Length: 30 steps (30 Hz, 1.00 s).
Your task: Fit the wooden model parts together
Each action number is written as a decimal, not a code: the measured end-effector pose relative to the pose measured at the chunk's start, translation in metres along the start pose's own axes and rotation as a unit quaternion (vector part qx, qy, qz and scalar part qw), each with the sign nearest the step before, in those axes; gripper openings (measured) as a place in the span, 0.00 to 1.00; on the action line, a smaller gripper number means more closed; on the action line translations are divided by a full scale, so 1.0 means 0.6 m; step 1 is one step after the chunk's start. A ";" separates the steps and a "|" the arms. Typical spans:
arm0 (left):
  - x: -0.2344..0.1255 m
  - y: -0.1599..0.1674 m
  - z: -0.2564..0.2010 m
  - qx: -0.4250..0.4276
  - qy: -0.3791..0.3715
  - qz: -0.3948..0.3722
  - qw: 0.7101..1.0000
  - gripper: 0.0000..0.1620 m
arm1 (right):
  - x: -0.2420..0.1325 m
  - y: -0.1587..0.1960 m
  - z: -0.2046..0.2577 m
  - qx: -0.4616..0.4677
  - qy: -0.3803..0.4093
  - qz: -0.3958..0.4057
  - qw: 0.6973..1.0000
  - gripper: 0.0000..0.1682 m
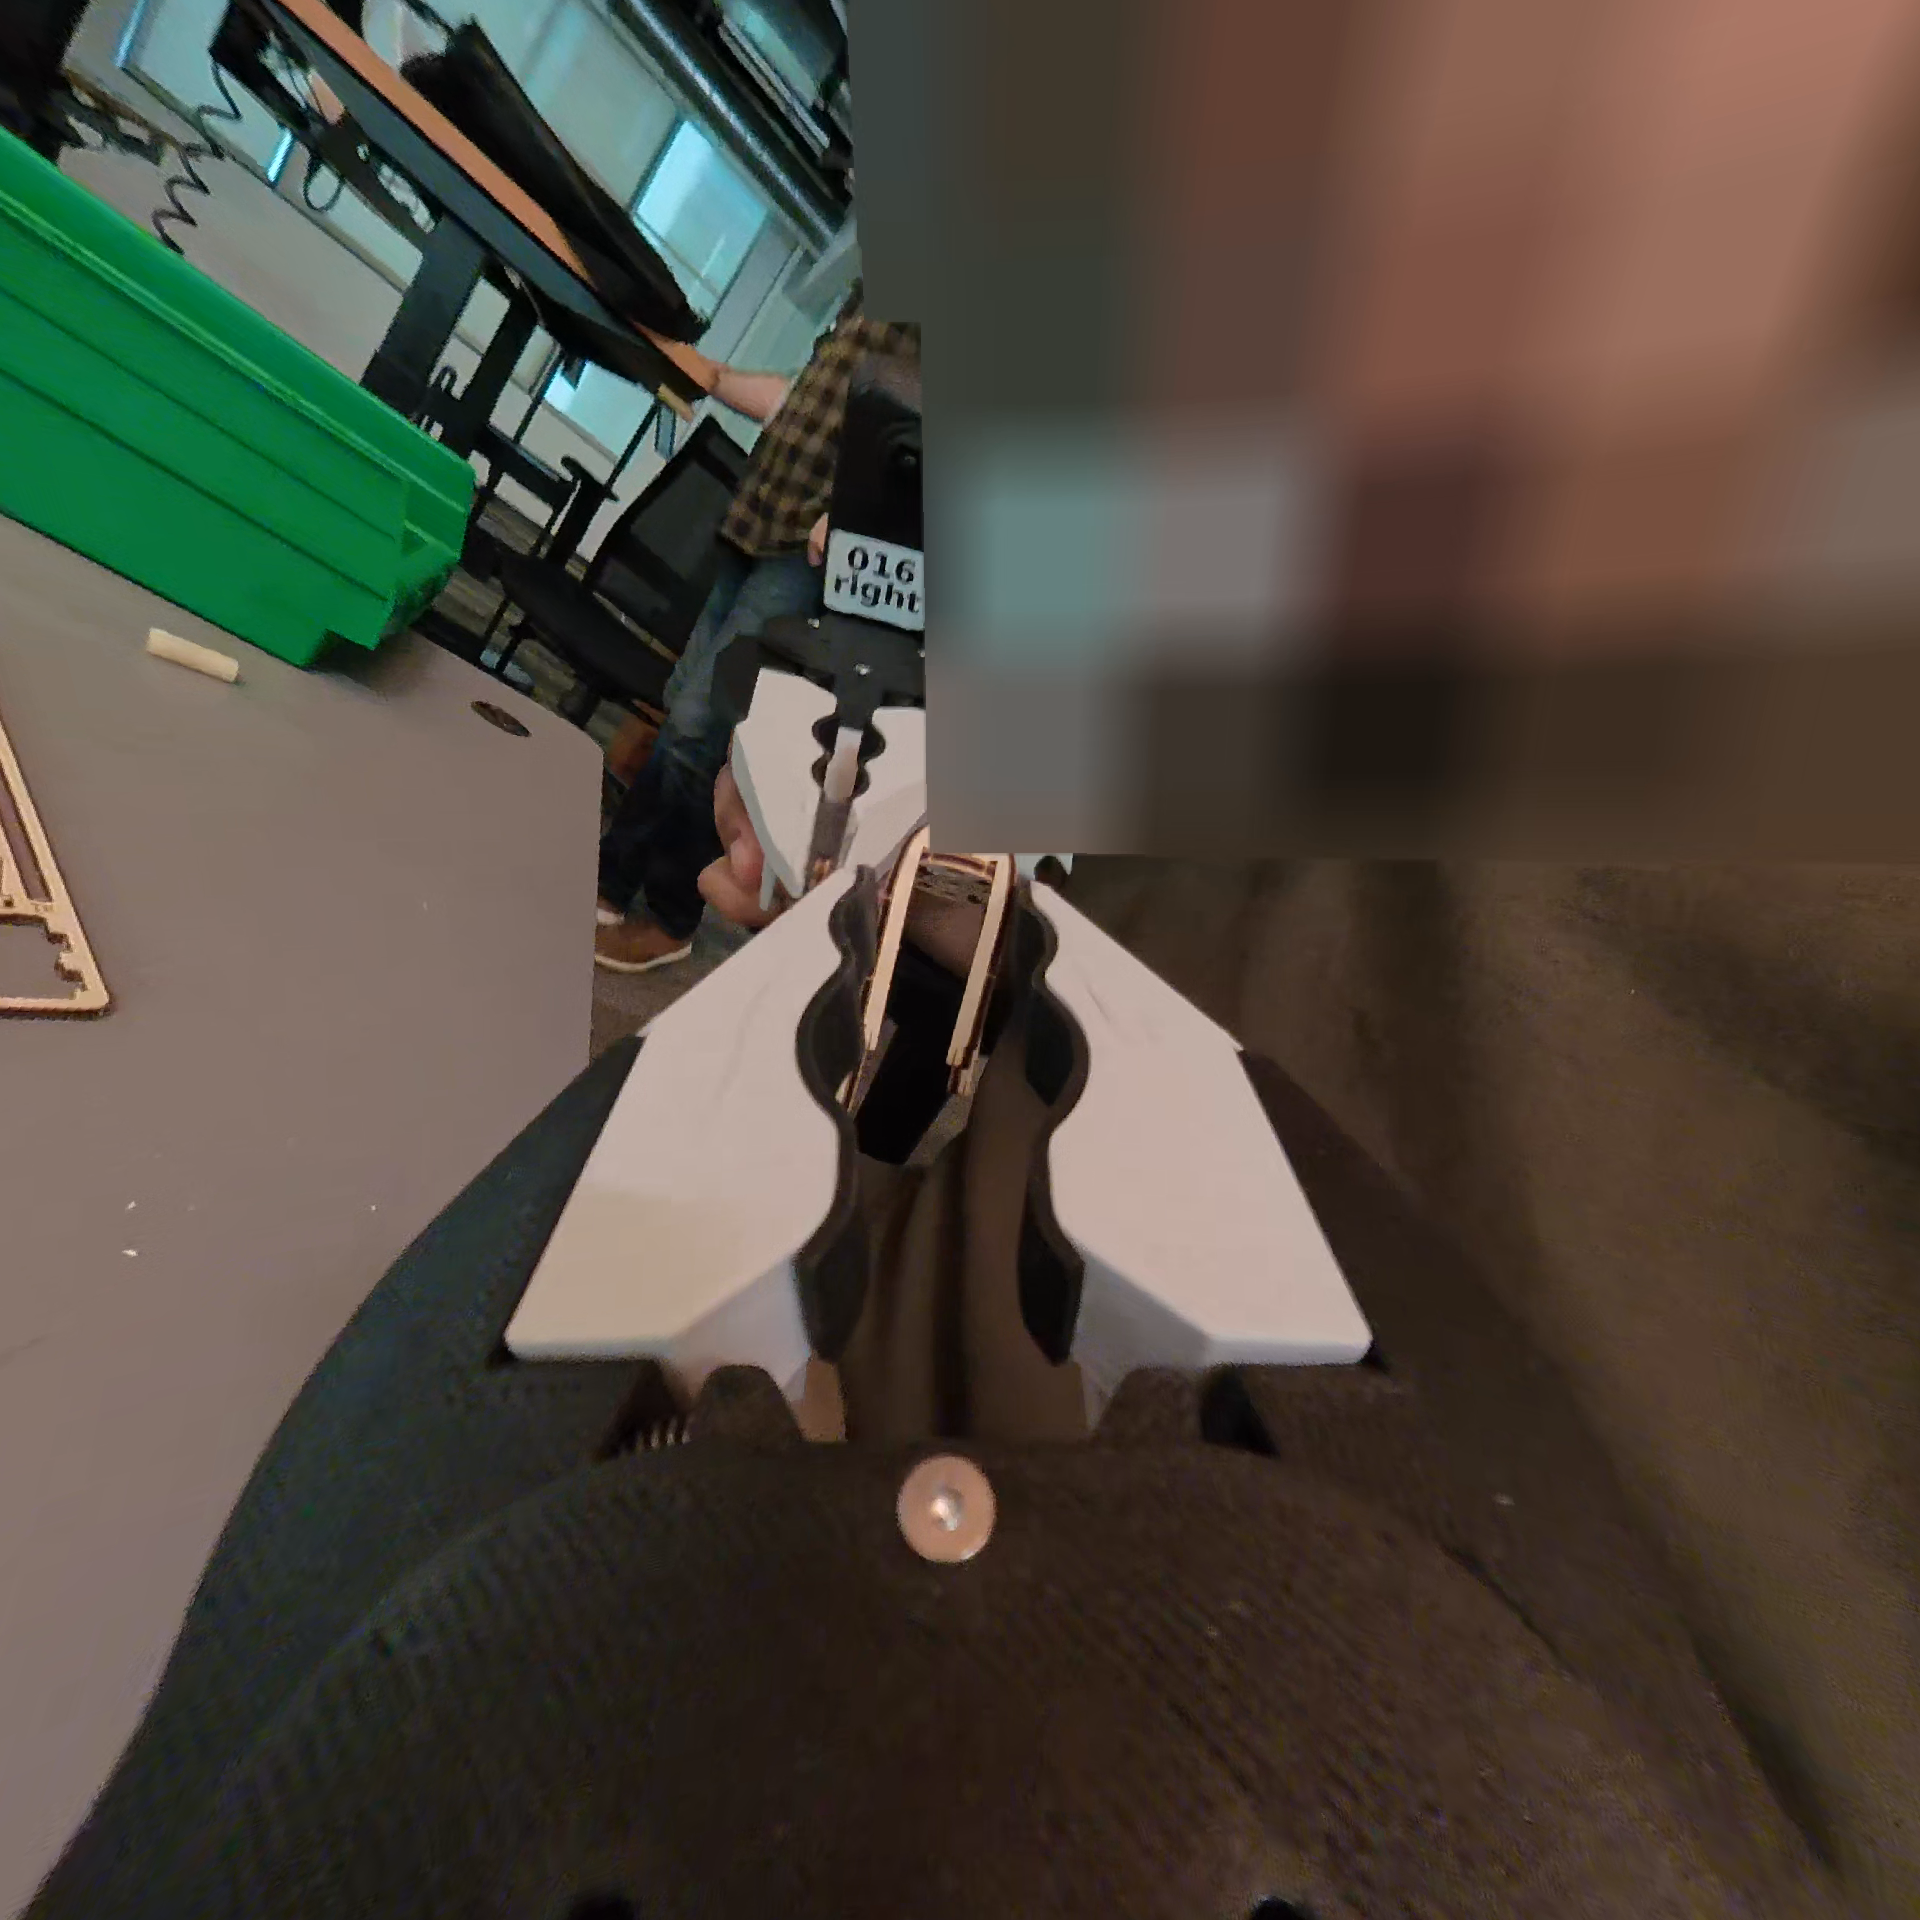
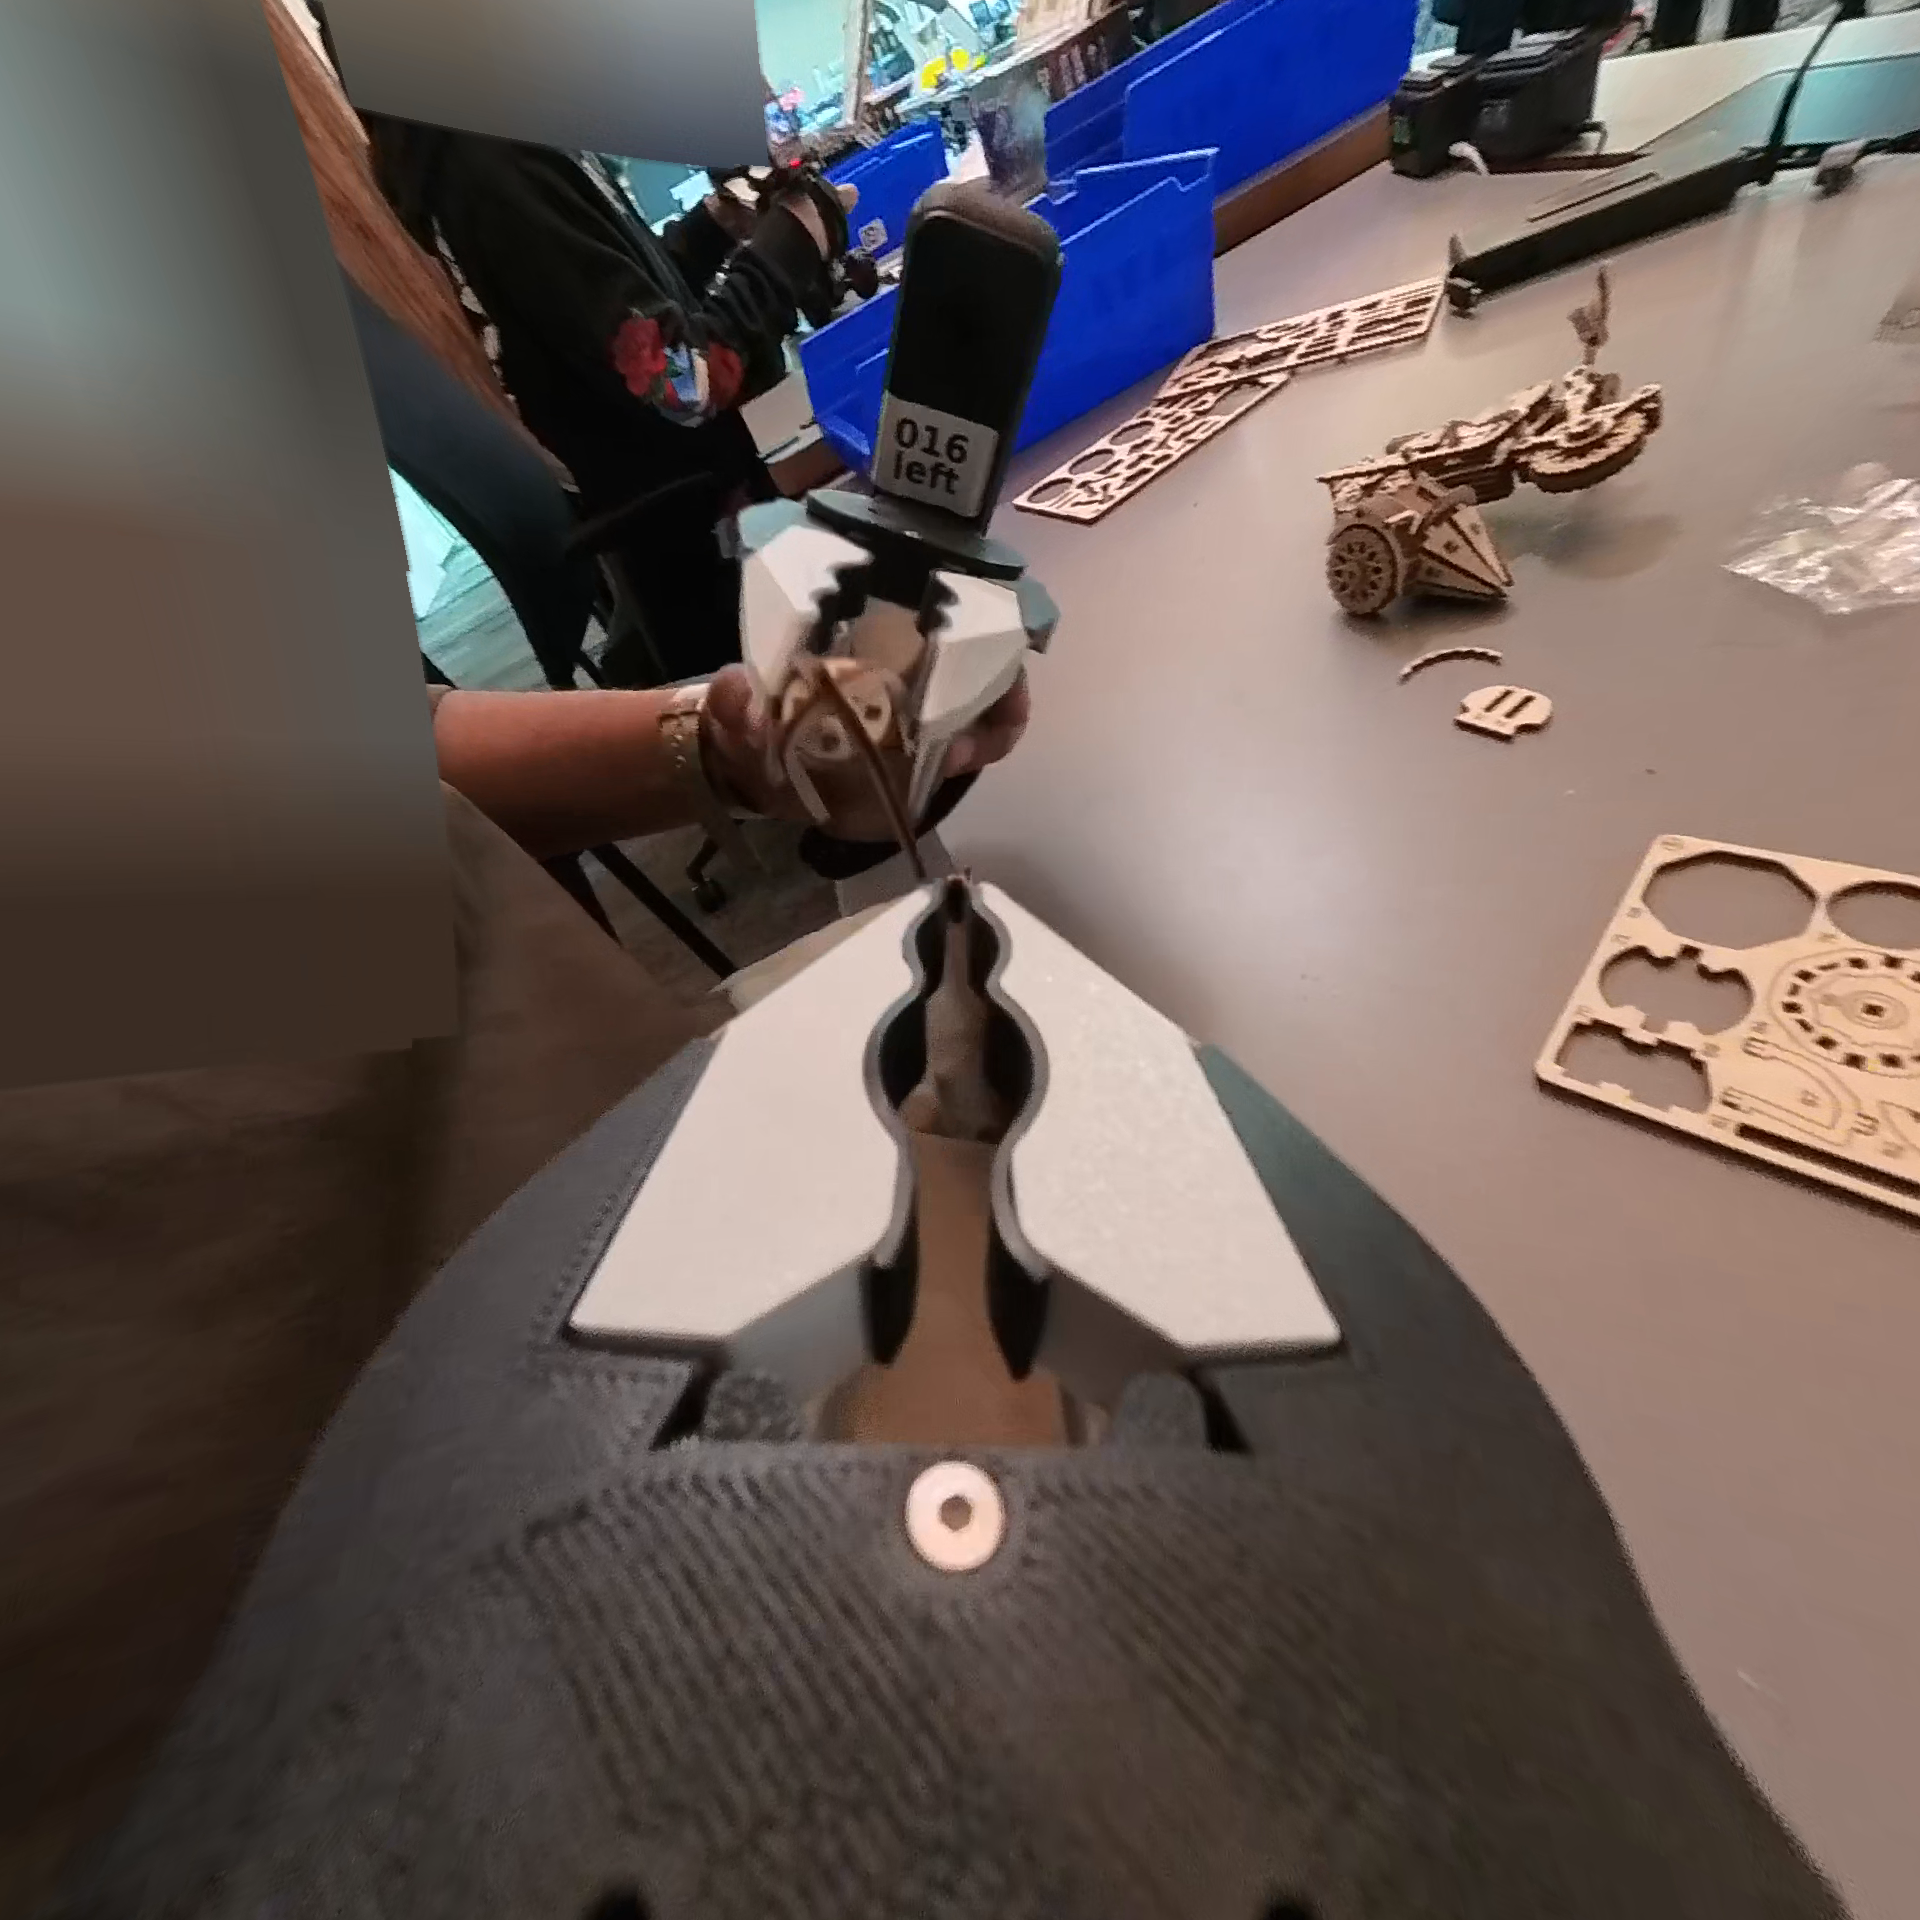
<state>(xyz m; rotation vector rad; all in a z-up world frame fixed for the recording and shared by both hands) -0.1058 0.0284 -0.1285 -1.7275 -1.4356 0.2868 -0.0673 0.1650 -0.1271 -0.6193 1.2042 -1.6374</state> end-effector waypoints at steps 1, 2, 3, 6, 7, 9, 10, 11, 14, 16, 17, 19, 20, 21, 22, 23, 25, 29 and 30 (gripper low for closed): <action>-0.003 -0.005 0.000 -0.006 0.002 -0.012 1.000 0.15 | -0.002 0.000 -0.003 0.002 0.005 -0.001 1.000 0.00; -0.007 -0.009 0.000 -0.012 0.007 -0.024 1.000 0.15 | -0.003 0.000 -0.006 0.005 0.008 -0.003 1.000 0.00; -0.011 -0.013 0.000 -0.021 0.014 -0.038 0.999 0.15 | -0.005 -0.001 -0.008 0.010 0.010 -0.005 1.000 0.00; -0.024 -0.026 0.006 -0.065 0.030 -0.090 0.993 0.15 | -0.007 -0.001 -0.013 0.024 0.011 -0.011 1.000 0.00; -0.028 -0.029 0.010 -0.084 0.033 -0.104 0.990 0.15 | -0.008 -0.001 -0.014 0.028 0.011 -0.012 0.999 0.00; -0.034 -0.029 0.016 -0.125 0.046 -0.117 0.984 0.15 | -0.008 0.001 -0.015 0.032 0.008 -0.010 0.999 0.00; -0.034 -0.027 0.016 -0.150 0.064 -0.110 0.980 0.15 | -0.007 0.002 -0.014 0.033 0.004 -0.008 0.999 0.00; -0.032 -0.023 0.014 -0.178 0.087 -0.095 0.976 0.16 | -0.007 0.002 -0.011 0.034 -0.005 -0.007 0.999 0.00; -0.016 0.001 0.003 -0.200 0.113 -0.006 0.973 0.16 | -0.003 0.000 0.007 0.039 -0.051 -0.010 0.998 0.00; -0.003 0.022 -0.003 -0.181 0.103 0.060 0.976 0.16 | 0.001 -0.001 0.022 0.039 -0.080 -0.009 0.996 0.00; 0.001 0.029 -0.005 -0.175 0.101 0.078 0.976 0.16 | 0.004 0.001 0.029 0.036 -0.091 -0.006 0.995 0.00; 0.007 0.035 -0.007 -0.179 0.107 0.084 0.974 0.16 | 0.009 0.006 0.041 0.026 -0.106 0.007 0.994 0.00; 0.008 0.035 -0.008 -0.184 0.113 0.079 0.973 0.16 | 0.011 0.009 0.046 0.020 -0.113 0.015 0.993 0.00; 0.008 0.035 -0.008 -0.187 0.115 0.077 0.973 0.16 | 0.013 0.012 0.051 0.014 -0.120 0.022 0.992 0.01; 0.009 0.036 -0.009 -0.187 0.116 0.077 0.973 0.15 | 0.015 0.013 0.055 0.010 -0.123 0.027 0.992 0.01; 0.010 0.037 -0.009 -0.187 0.116 0.080 0.972 0.15 | 0.016 0.014 0.057 0.006 -0.124 0.027 0.992 0.01; 0.011 0.041 -0.011 -0.189 0.117 0.090 0.971 0.16 | 0.016 0.012 0.059 -0.002 -0.123 0.023 0.992 0.01; 0.015 0.048 -0.009 -0.198 0.112 0.100 0.969 0.15 | 0.012 0.007 0.060 -0.007 -0.127 0.013 0.992 0.01; 0.015 0.048 -0.008 -0.202 0.113 0.097 0.968 0.15 | 0.012 0.008 0.060 -0.008 -0.128 0.015 0.992 0.01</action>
Point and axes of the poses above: each gripper's, where its closed fingertips meet, x out along the fingers, y out of its underside, z = x × y across the jaws, the point moved 6 cm from there along -x, back along the fingers, and after that the axes turned 7 degrees about -z, right-handed, at the moved point
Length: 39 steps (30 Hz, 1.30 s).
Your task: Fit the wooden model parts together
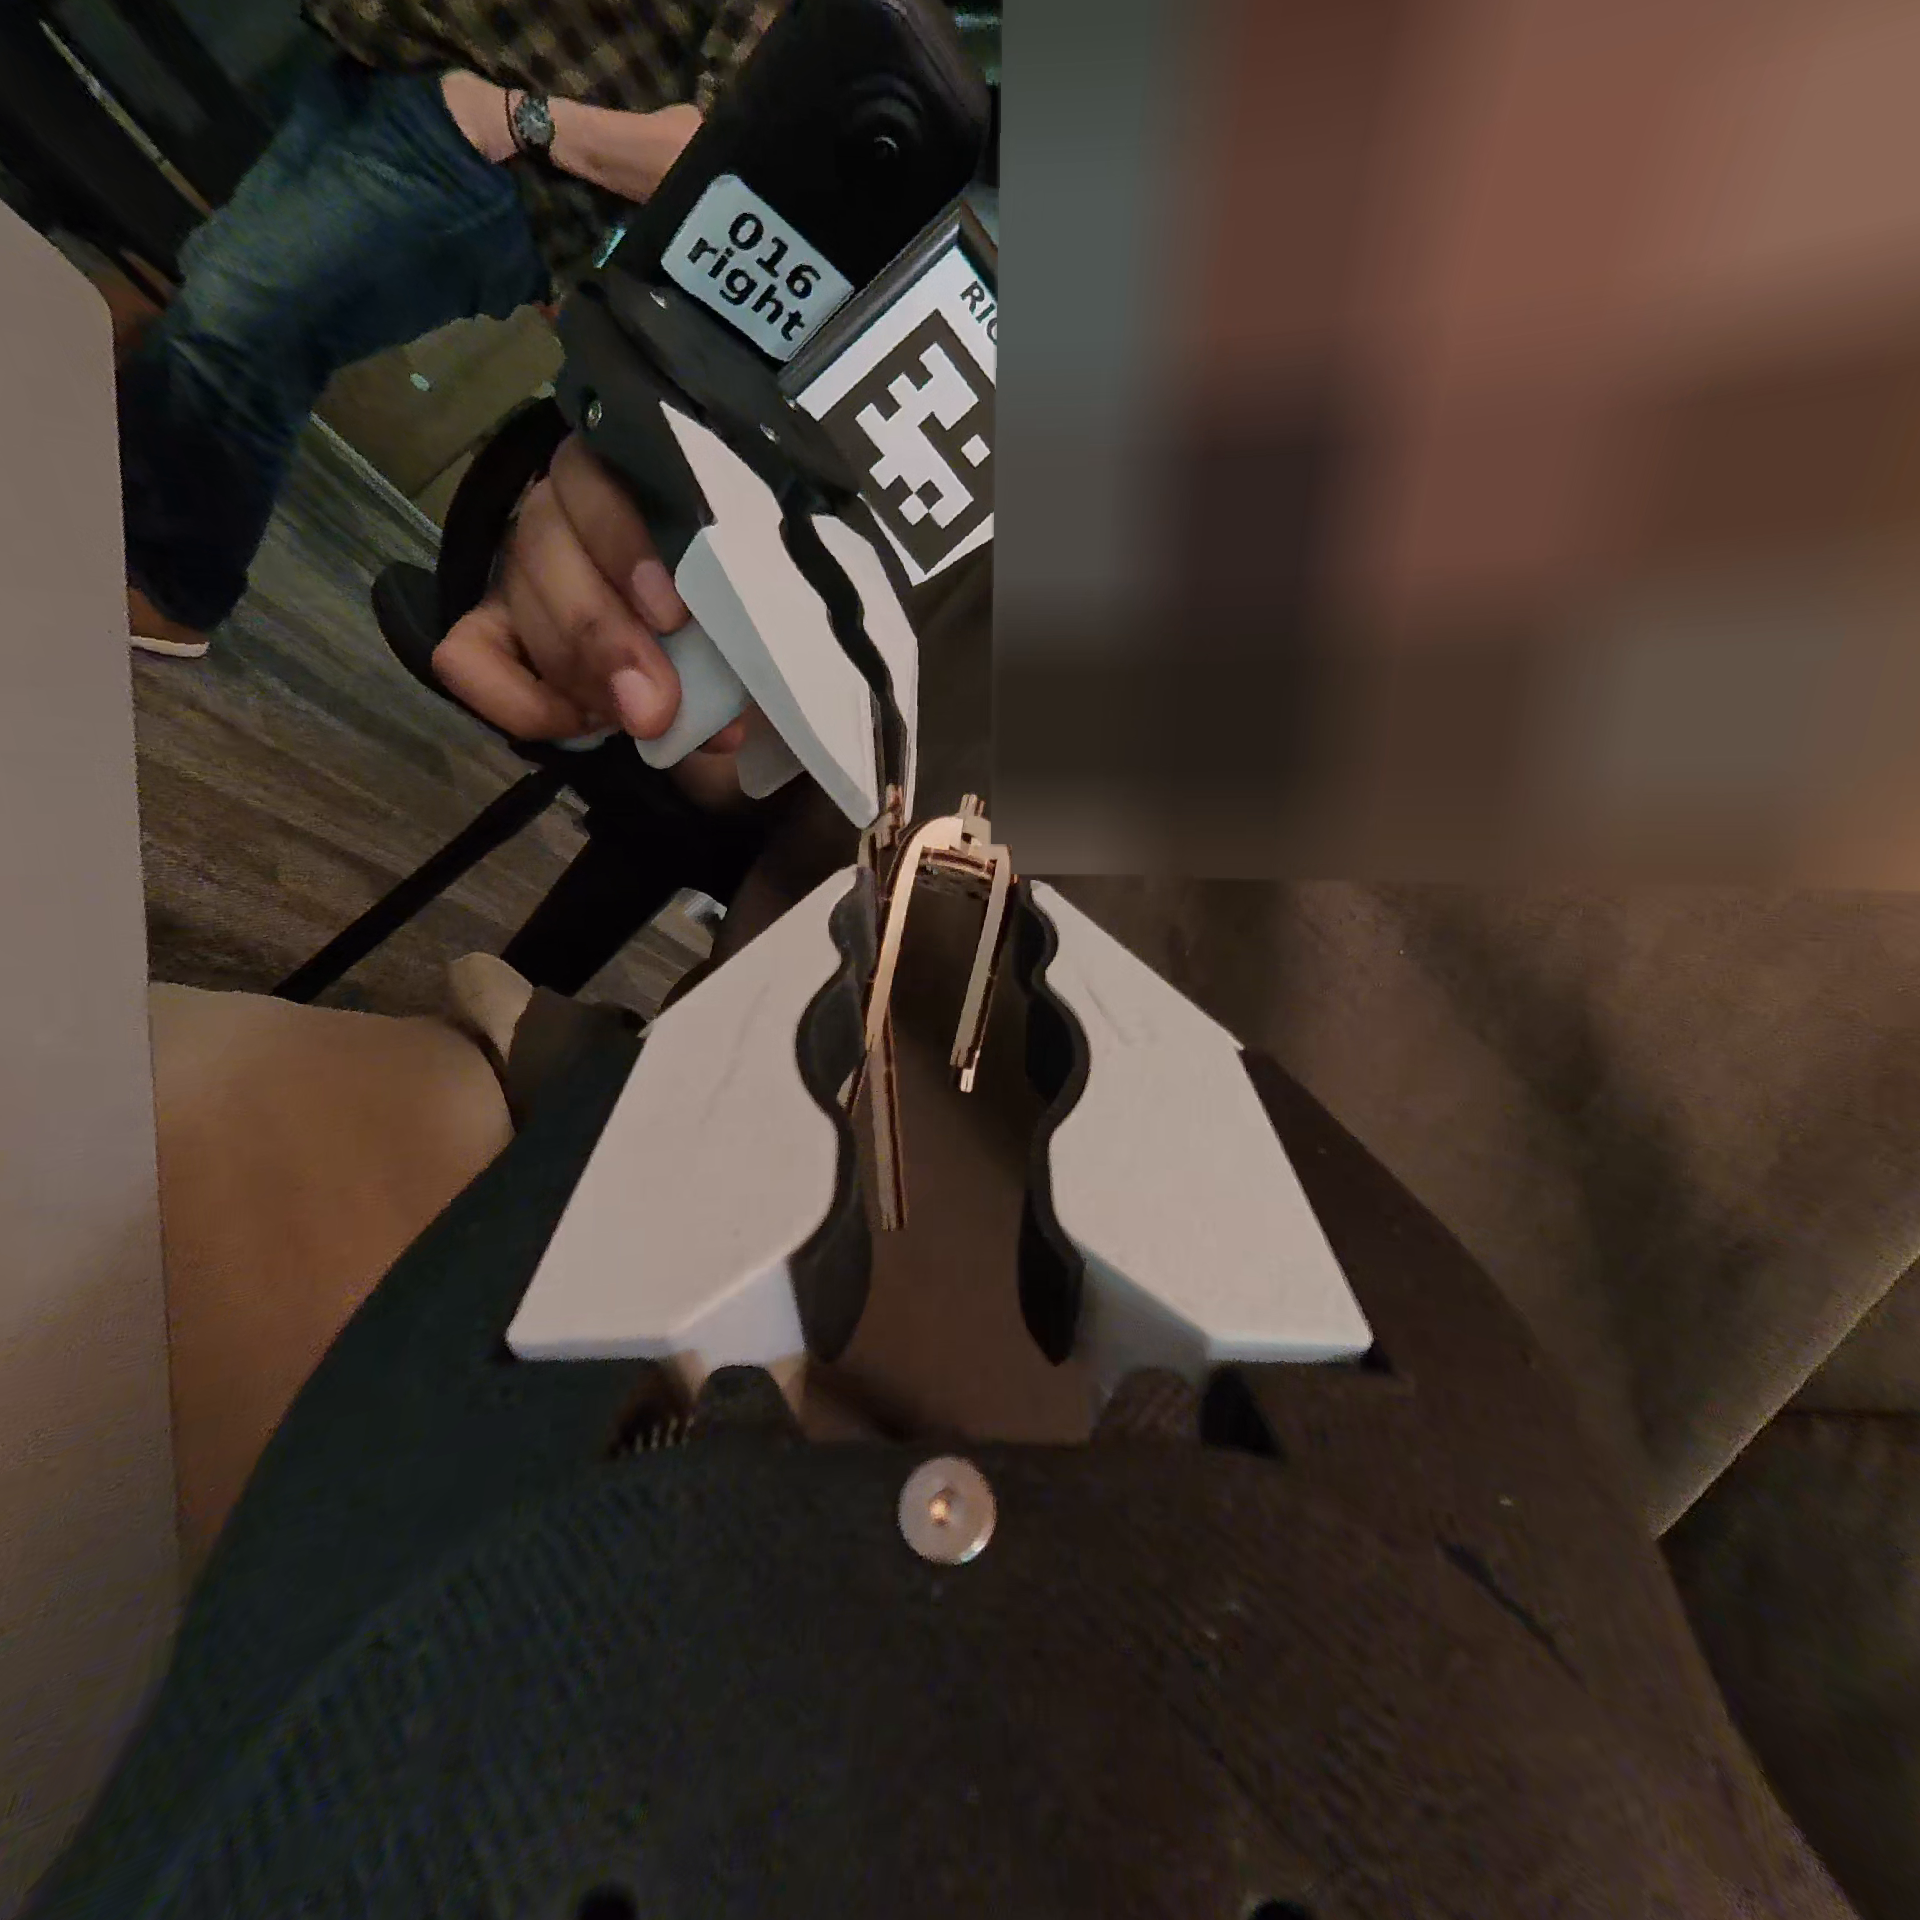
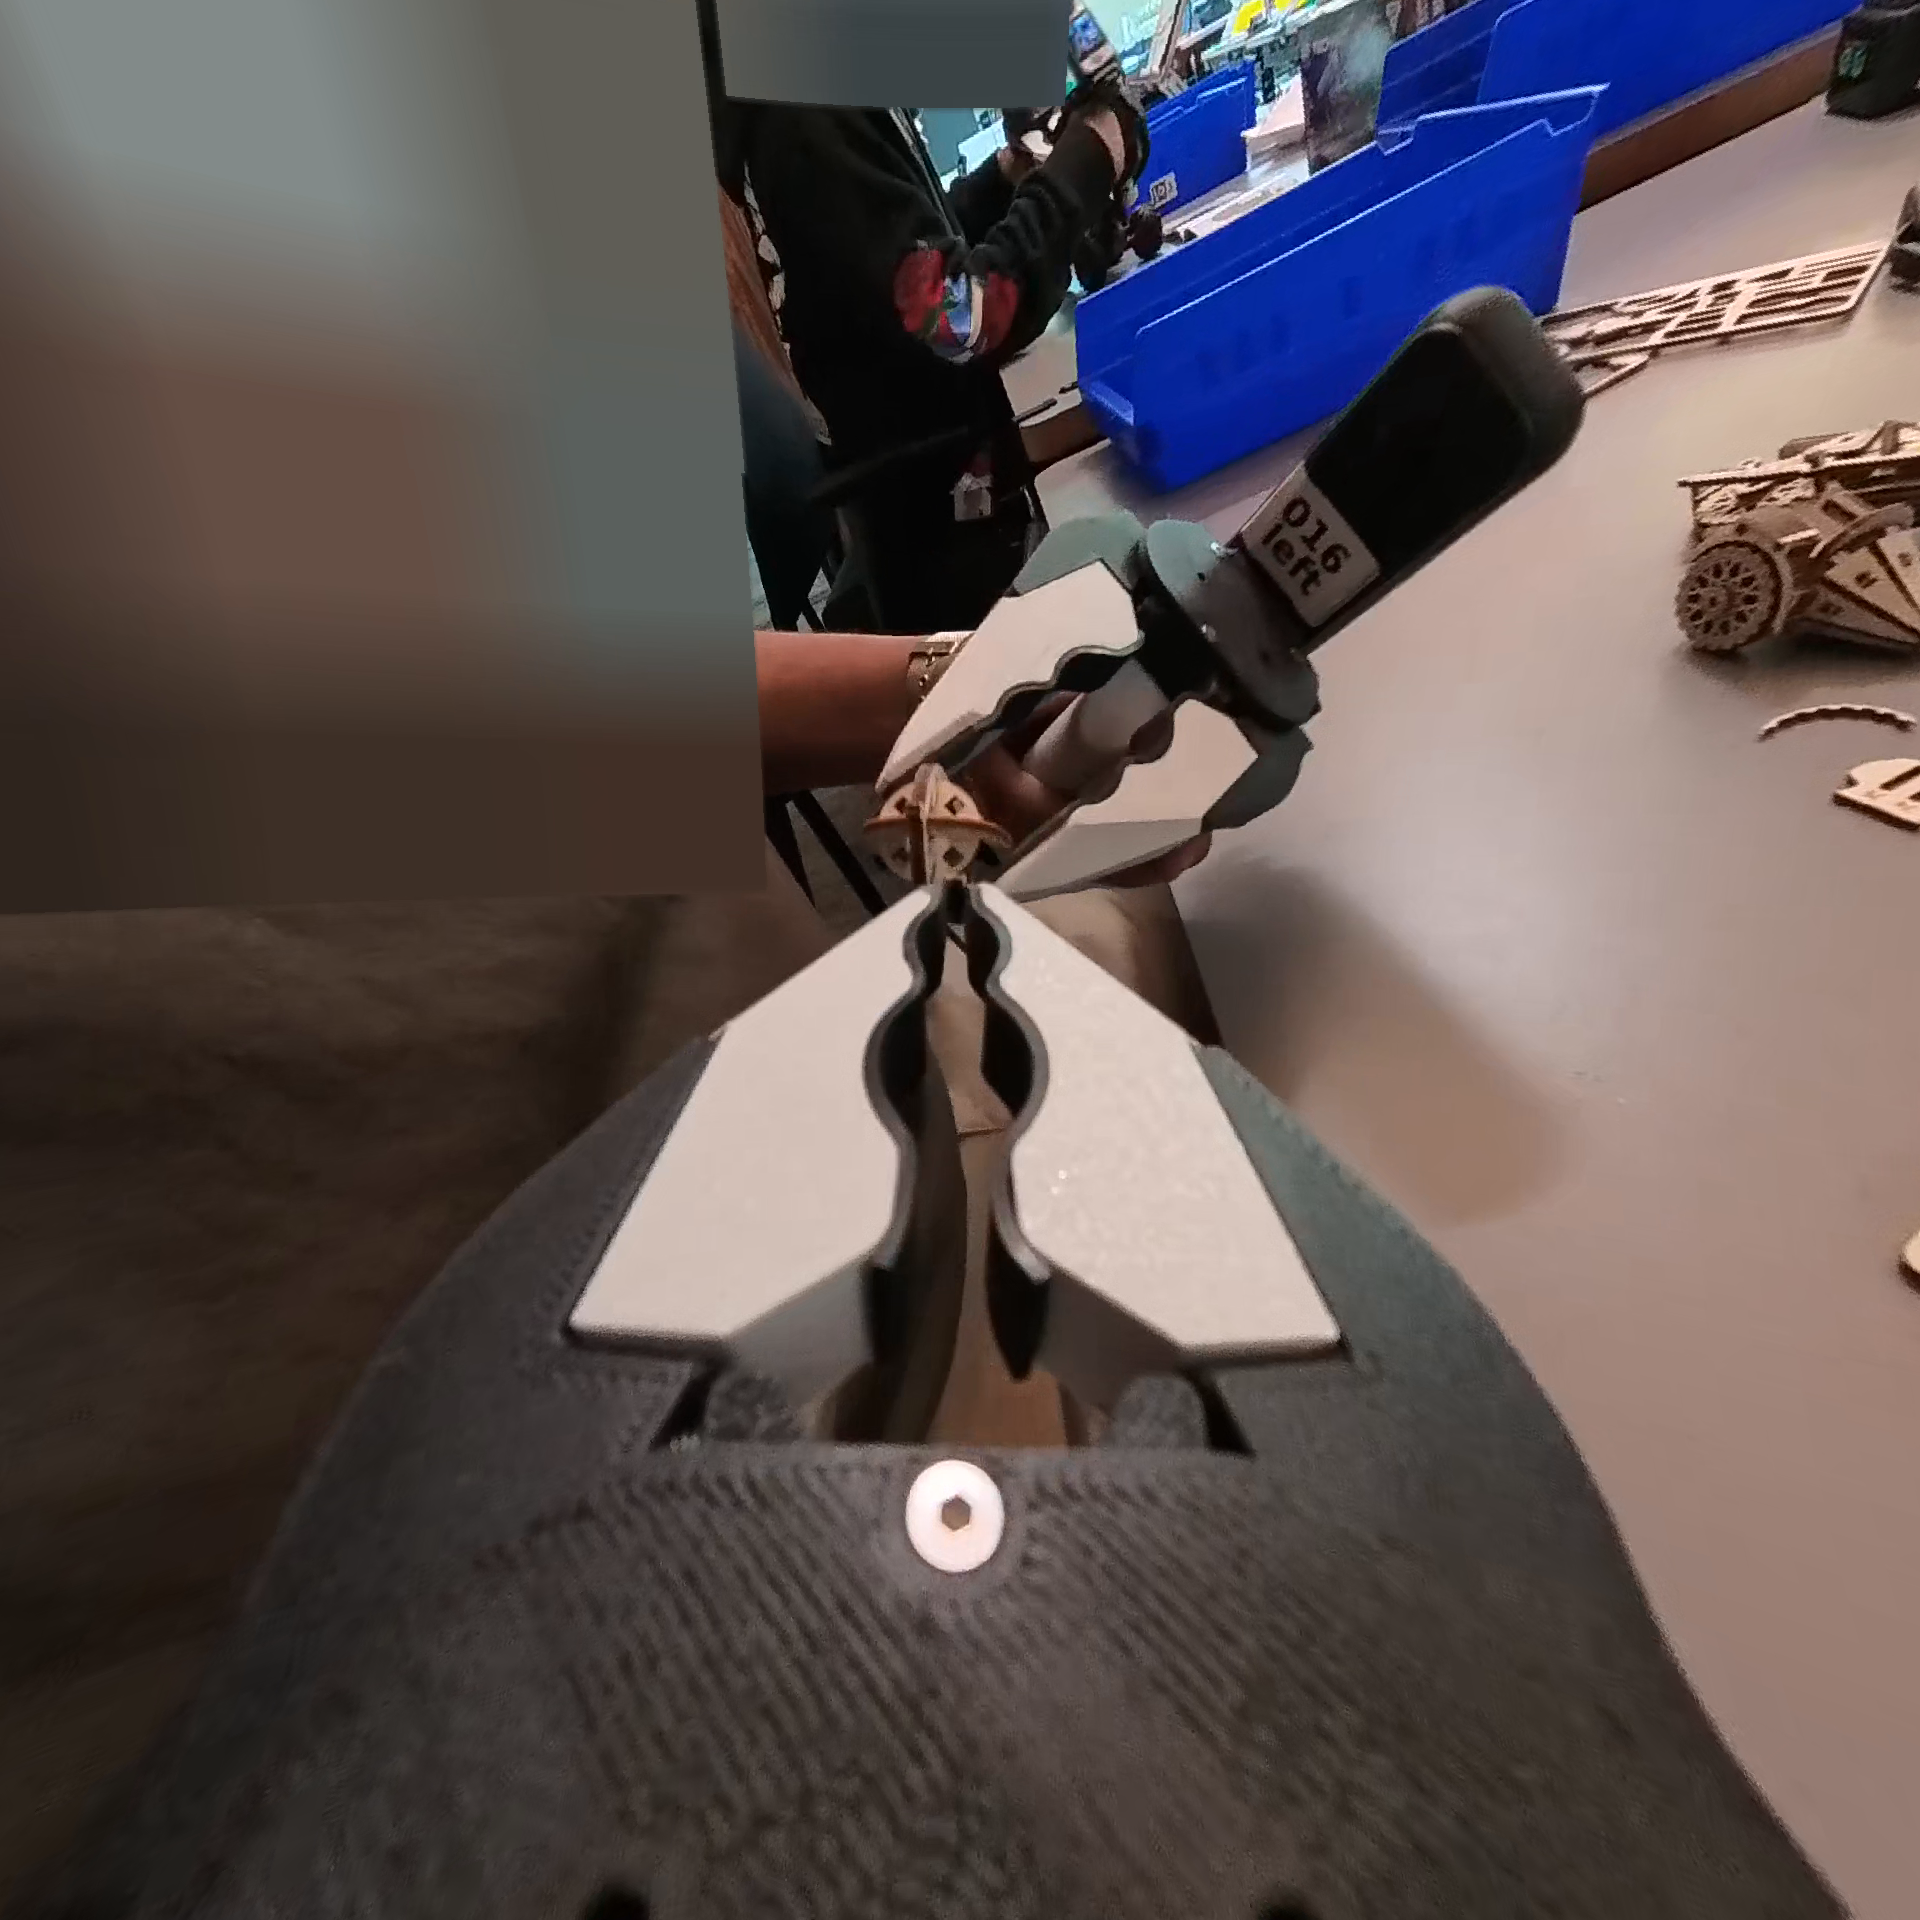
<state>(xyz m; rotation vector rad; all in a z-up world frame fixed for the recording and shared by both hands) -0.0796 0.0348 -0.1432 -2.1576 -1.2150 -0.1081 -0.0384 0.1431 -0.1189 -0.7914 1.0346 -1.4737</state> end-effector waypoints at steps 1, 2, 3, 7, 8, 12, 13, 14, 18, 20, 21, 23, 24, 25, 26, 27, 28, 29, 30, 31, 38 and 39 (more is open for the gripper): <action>0.000 -0.001 0.000 -0.003 0.004 -0.004 1.000 0.15 | 0.000 0.001 0.000 -0.001 -0.001 0.001 1.000 0.01; 0.002 -0.002 0.000 -0.006 0.008 -0.008 1.000 0.15 | 0.000 0.001 0.000 -0.004 -0.001 0.001 1.000 0.01; 0.003 -0.002 0.002 -0.009 0.009 -0.010 1.000 0.15 | 0.000 0.001 0.001 -0.006 -0.002 0.000 1.000 0.01; 0.011 0.001 0.003 -0.019 0.025 -0.011 0.999 0.15 | -0.003 -0.003 0.004 -0.016 -0.007 -0.004 1.000 0.01; 0.012 0.001 0.004 -0.021 0.028 -0.013 0.999 0.15 | -0.004 -0.004 0.004 -0.018 -0.008 -0.005 1.000 0.00; 0.013 0.003 0.007 -0.035 0.035 -0.016 0.999 0.15 | -0.007 -0.008 0.008 -0.031 -0.012 -0.010 0.999 0.01; 0.014 0.004 0.007 -0.039 0.039 -0.015 0.998 0.15 | -0.008 -0.009 0.009 -0.033 -0.014 -0.012 0.999 0.00; 0.016 0.005 0.007 -0.042 0.043 -0.016 0.998 0.15 | -0.009 -0.009 0.010 -0.034 -0.016 -0.013 0.999 0.00; 0.021 0.005 0.009 -0.054 0.057 -0.023 0.997 0.16 | -0.010 -0.007 0.013 -0.042 -0.022 -0.005 0.999 0.01; 0.023 0.006 0.012 -0.063 0.063 -0.029 0.996 0.15 | -0.011 -0.008 0.014 -0.050 -0.021 -0.005 0.998 0.01; 0.024 0.005 0.013 -0.067 0.068 -0.033 0.995 0.15 | -0.012 -0.009 0.014 -0.053 -0.022 -0.005 0.998 0.01; 0.027 0.004 0.015 -0.078 0.082 -0.045 0.993 0.15 | -0.013 -0.011 0.015 -0.056 -0.026 -0.007 0.998 0.01; 0.029 0.005 0.016 -0.085 0.087 -0.049 0.991 0.15 | -0.014 -0.011 0.016 -0.056 -0.029 -0.007 0.998 0.00; 0.031 0.005 0.017 -0.091 0.093 -0.051 0.990 0.15 | -0.015 -0.011 0.017 -0.057 -0.032 -0.007 0.998 0.00; 0.032 0.006 0.017 -0.094 0.096 -0.053 0.989 0.15 | -0.016 -0.012 0.018 -0.058 -0.034 -0.007 0.998 0.00; 0.033 0.007 0.017 -0.098 0.099 -0.056 0.989 0.15 | -0.016 -0.012 0.019 -0.062 -0.034 -0.007 0.997 0.00; 0.034 0.007 0.018 -0.102 0.101 -0.061 0.988 0.15 | -0.016 -0.012 0.019 -0.068 -0.032 -0.006 0.997 0.00; 0.034 0.007 0.019 -0.106 0.102 -0.066 0.987 0.15 | -0.016 -0.012 0.019 -0.073 -0.029 -0.004 0.997 0.00; 0.034 0.007 0.020 -0.109 0.102 -0.071 0.986 0.14 | -0.016 -0.011 0.019 -0.079 -0.026 -0.001 0.996 0.00; 0.033 0.008 0.021 -0.112 0.102 -0.075 0.986 0.14 | -0.016 -0.011 0.019 -0.085 -0.022 0.001 0.996 0.01; 0.033 0.006 0.023 -0.117 0.100 -0.089 0.984 0.14 | -0.018 -0.009 0.019 -0.122 -0.007 0.009 0.992 0.01; 0.034 0.006 0.023 -0.119 0.102 -0.092 0.983 0.14 | -0.018 -0.010 0.019 -0.123 -0.006 0.009 0.992 0.01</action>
Point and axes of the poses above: each gripper's, where its closed fingertips meet, x out along the fingers, y out of its underside, z = x × y across the jaws, the point moved 6 cm from there along -x, back along the fingers, and after that the axes turned 7 degrees about -z, right-handed, at the moved point
